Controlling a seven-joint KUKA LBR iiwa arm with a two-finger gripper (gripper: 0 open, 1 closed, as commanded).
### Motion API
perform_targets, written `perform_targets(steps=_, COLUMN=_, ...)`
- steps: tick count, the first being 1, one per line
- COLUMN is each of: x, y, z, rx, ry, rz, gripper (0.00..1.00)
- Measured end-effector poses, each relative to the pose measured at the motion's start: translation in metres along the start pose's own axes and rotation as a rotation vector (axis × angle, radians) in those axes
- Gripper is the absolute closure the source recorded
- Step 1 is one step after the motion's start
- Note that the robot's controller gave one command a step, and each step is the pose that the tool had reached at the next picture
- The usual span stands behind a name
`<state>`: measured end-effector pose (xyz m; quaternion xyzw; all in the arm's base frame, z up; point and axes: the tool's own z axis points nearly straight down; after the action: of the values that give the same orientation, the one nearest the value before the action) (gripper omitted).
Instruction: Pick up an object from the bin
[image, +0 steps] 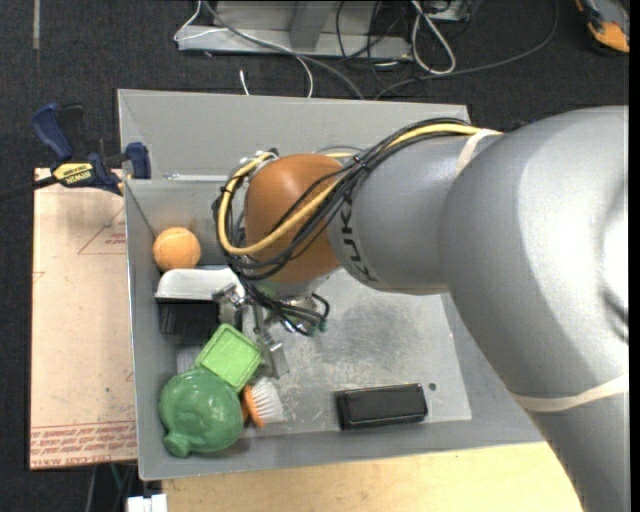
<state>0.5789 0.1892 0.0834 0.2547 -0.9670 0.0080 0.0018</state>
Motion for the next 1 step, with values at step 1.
perform_targets(steps=1, x=-0.0340, y=0.0297, z=-0.0012, rx=0.013, ry=0.013, rz=-0.010, gripper=0.00)
